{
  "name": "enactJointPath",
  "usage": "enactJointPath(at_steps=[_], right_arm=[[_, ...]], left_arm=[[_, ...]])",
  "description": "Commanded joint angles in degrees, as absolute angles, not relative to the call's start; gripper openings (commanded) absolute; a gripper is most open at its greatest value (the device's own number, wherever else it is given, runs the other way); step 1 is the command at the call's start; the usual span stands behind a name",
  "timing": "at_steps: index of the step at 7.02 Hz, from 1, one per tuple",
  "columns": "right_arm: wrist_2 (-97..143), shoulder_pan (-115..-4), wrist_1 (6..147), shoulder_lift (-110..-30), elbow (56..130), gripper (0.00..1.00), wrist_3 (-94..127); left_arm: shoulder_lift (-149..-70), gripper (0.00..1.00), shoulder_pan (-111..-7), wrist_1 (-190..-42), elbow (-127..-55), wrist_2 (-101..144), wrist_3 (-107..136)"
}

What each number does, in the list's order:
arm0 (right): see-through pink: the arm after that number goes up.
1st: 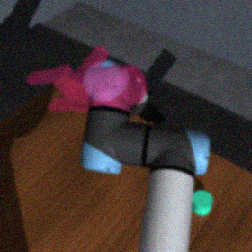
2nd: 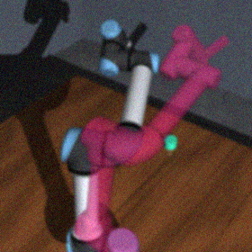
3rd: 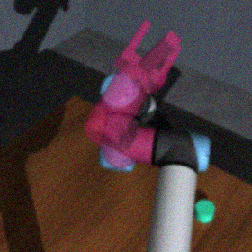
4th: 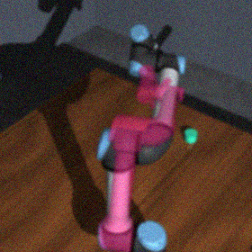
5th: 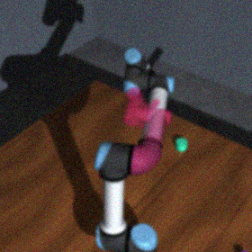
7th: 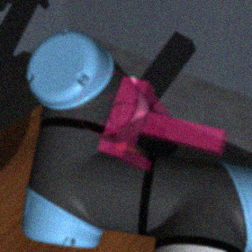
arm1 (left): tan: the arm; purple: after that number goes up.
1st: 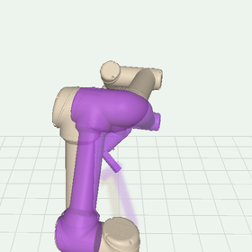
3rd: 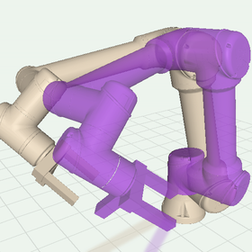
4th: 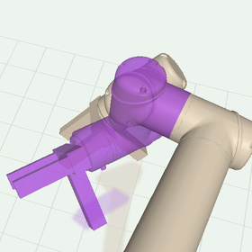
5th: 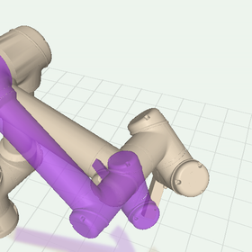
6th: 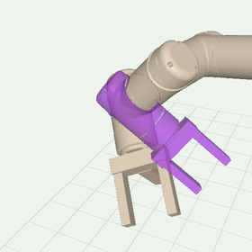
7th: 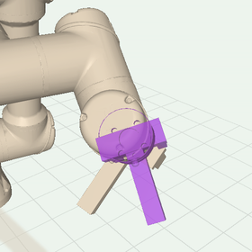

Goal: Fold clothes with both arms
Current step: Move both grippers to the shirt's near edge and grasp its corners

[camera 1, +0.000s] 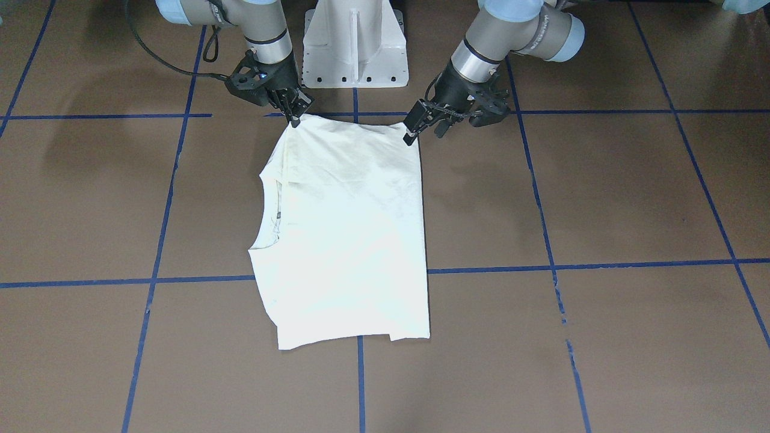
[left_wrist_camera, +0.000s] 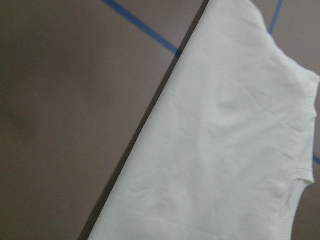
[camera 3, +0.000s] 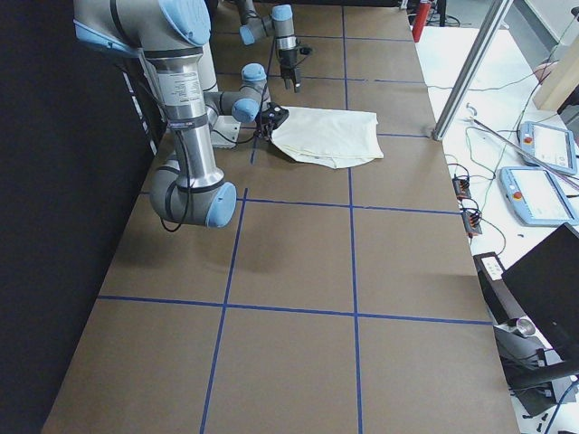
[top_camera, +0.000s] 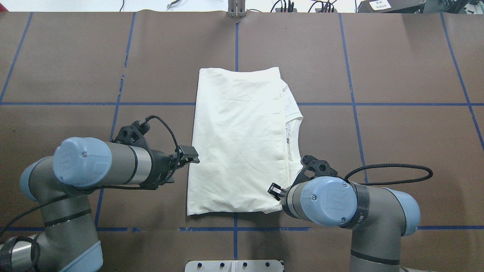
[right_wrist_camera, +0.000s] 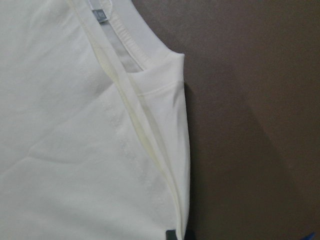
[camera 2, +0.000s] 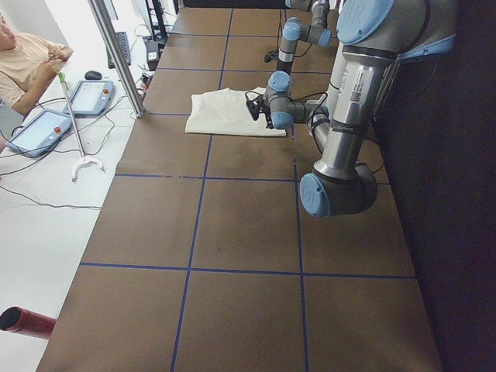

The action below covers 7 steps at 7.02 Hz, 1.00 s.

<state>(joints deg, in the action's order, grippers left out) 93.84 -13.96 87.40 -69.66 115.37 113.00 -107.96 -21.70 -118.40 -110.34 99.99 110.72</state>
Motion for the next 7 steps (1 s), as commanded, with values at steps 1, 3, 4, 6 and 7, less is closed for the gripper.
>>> enactJointPath(at_steps=[1,3,4,6,7], right_arm=[[94.2,-13.9,87.4,-69.8,115.3,0.00,112.5],[94.2,-13.8,87.4,-69.6,115.2,0.00,112.5],[94.2,-13.8,87.4,-69.4,115.3,0.00,112.5],[94.3,-13.8,87.4,-69.6,115.2,0.00,112.5],[94.3,-13.8,87.4,-69.8,115.2,0.00,112.5]], left_arm=[[-108.4,0.89,-15.1,-116.2,-109.6,96.9,112.8],[-108.2,0.82,-14.1,-116.2,-107.8,96.9,112.7],[-108.4,0.81,-13.1,-116.2,-106.7,96.9,112.8],[-108.2,0.61,-12.5,-116.2,-106.3,96.9,112.8],[-107.9,0.06,-12.5,-116.2,-106.6,96.8,114.0]])
